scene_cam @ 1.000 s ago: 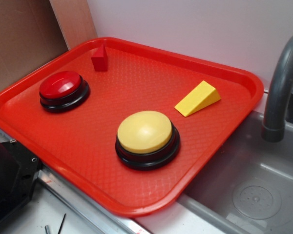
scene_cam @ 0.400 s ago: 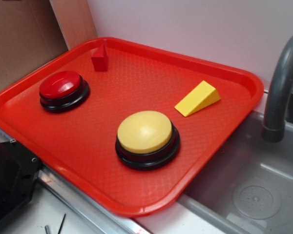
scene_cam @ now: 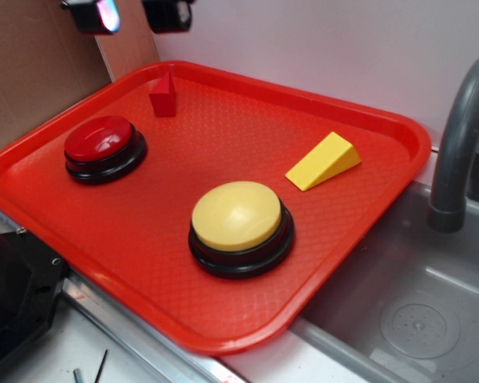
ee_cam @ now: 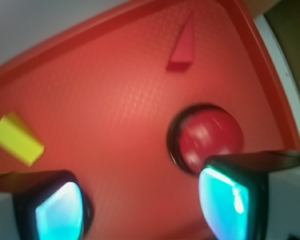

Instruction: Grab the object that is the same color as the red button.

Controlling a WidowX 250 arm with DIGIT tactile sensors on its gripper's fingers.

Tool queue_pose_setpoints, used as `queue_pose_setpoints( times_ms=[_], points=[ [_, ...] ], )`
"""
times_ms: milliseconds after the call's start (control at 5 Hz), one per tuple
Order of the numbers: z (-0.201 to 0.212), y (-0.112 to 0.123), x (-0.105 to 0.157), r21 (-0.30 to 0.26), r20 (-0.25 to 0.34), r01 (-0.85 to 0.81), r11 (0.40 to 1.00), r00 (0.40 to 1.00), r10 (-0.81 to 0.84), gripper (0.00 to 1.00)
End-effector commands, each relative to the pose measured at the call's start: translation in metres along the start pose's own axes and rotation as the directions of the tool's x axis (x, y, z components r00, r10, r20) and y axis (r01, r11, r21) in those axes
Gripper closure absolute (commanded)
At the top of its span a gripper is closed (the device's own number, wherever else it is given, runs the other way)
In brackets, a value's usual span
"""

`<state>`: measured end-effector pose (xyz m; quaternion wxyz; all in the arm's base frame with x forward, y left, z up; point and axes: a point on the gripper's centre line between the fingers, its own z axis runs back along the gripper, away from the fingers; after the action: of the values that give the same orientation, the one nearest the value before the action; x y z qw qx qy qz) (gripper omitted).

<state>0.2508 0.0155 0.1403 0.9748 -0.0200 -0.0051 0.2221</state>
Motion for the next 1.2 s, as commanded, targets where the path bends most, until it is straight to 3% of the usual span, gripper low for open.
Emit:
queue_pose_setpoints(
  times_ms=[0,200,600,1000],
  points=[
    [-0.017,0.026,0.055,0.014,0.12,-0.131,0.991,0.984,0.128,0.0],
    [-0.034,0.044,0.07,0.04,0.076,-0.141,0.989,0.988,0.138,0.0],
    [-0.065,0.066,0.084,0.072,0.055,-0.23,0.97,0.972,0.227,0.0],
    [-0.09,0.059,0.088,0.122,0.054,-0.275,0.954,0.961,0.271,0.0]
  ],
)
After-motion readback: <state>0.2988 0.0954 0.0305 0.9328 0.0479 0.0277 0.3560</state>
